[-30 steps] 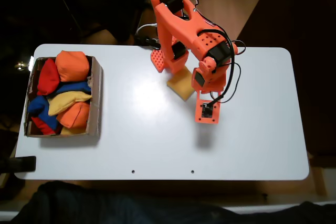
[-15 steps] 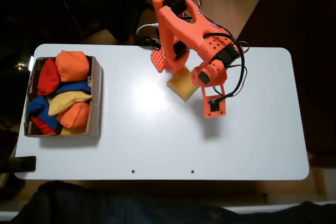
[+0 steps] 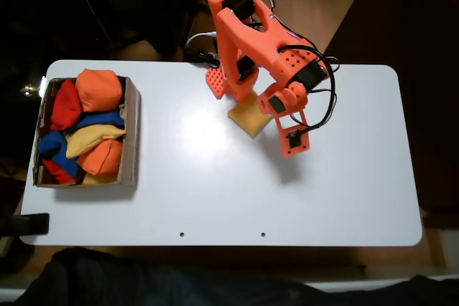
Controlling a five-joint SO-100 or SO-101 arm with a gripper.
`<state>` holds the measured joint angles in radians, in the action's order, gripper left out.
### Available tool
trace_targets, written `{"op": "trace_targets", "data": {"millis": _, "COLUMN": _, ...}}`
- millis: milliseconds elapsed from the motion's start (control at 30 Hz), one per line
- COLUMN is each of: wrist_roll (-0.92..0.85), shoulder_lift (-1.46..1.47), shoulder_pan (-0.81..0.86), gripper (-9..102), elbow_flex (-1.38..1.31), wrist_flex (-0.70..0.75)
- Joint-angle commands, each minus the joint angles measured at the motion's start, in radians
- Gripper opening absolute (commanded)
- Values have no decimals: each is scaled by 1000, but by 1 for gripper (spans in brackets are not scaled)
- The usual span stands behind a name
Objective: Grasp a bag and put it in the box.
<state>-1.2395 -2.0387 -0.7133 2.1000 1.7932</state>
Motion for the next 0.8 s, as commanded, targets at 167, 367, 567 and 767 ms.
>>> {"op": "trace_targets", "data": {"millis": 167, "wrist_roll": -81, "shoulder_lift": 21, "shoulder_pan": -9, "gripper": 33, "elbow_flex": 35, "wrist_flex": 37}}
{"op": "trace_targets", "data": {"millis": 367, "wrist_roll": -86, "shoulder_lift": 23, "shoulder_pan": -20, "gripper": 34, "elbow_flex": 52, "wrist_flex": 57}}
{"op": "trace_targets", "data": {"millis": 567, "wrist_roll": -92, "shoulder_lift": 12, "shoulder_pan": -34, "gripper": 36, "elbow_flex": 92, "wrist_flex": 46}}
{"op": "trace_targets", "data": {"millis": 767, "wrist_roll": -106, "shoulder_lift": 25, "shoulder_pan": -18, "gripper": 36, "elbow_flex": 133, "wrist_flex": 0}}
